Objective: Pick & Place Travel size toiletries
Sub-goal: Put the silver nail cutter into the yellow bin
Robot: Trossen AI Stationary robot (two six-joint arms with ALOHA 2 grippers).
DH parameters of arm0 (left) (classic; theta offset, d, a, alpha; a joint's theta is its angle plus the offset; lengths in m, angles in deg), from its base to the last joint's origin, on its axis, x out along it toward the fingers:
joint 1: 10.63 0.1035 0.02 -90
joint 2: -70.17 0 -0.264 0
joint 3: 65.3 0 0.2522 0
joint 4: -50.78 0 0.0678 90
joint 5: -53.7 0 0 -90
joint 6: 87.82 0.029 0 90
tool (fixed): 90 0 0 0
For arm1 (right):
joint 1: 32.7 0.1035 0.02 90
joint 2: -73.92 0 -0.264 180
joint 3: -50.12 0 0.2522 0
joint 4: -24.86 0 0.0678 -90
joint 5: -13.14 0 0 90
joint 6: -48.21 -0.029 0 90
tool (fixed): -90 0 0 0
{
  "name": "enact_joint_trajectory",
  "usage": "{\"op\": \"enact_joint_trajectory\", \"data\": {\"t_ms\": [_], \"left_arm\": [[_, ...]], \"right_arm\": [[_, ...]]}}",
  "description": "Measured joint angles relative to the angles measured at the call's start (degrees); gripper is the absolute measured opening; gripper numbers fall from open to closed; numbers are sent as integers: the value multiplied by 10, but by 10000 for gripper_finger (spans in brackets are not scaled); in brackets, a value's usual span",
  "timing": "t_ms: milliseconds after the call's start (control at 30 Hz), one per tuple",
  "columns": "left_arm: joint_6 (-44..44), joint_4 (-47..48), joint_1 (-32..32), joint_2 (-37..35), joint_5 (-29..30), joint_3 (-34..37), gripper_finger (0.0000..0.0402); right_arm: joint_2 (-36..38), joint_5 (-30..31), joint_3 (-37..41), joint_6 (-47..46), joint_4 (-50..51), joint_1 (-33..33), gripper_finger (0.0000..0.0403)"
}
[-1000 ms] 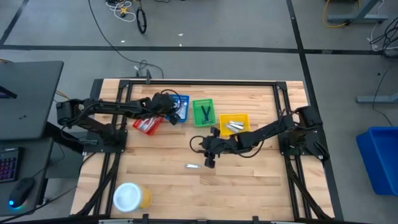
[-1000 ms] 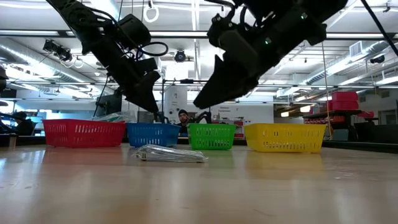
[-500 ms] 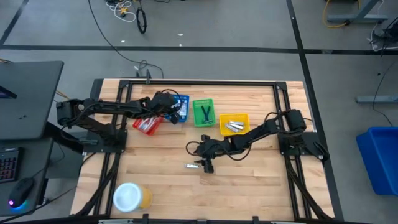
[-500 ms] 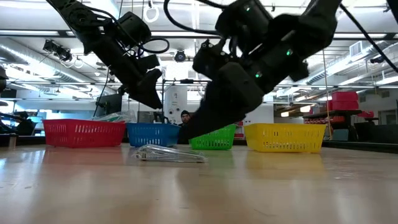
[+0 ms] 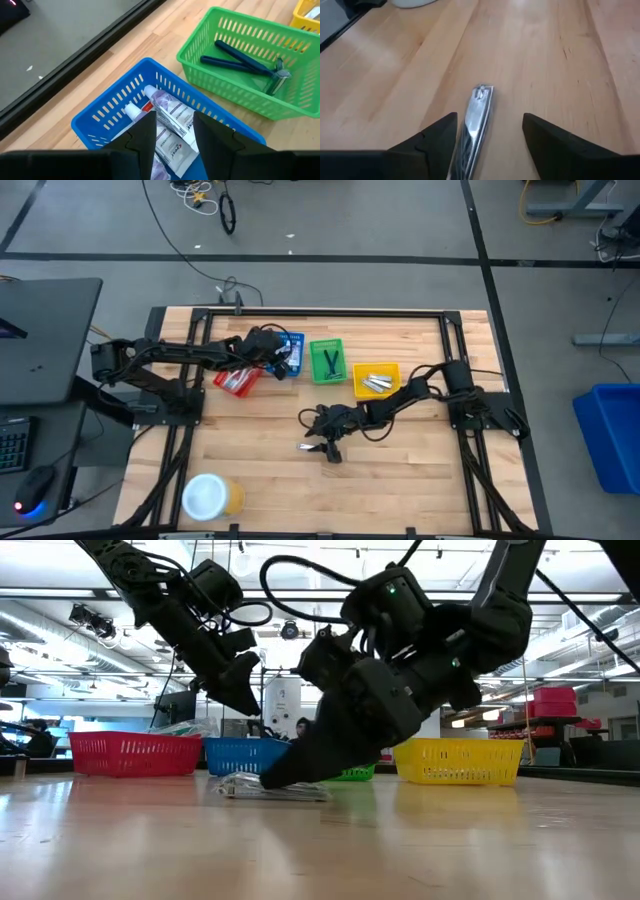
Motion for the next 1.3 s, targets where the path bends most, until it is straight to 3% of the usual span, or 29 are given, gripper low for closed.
{"op": "enact_joint_trajectory", "data": {"t_ms": [200,367,633,833,1000,1167,1300], "left_arm": [[0,0,0,0,0,0,139],[11,0,0,0,0,0,139],[17,0,0,0,0,0,139],[17,0,0,0,3,0,139],[17,0,0,0,21,0,139],[15,0,0,0,36,0,139],[15,0,0,0,37,0,139]], "right_arm": [[-7,11,0,49,-2,2,225],[-8,51,0,161,-5,14,174],[-8,44,0,150,2,9,80],[11,66,1,150,34,-4,57],[71,141,2,175,139,-18,58],[181,173,2,177,295,-29,57],[282,231,2,175,436,-36,57]]}}
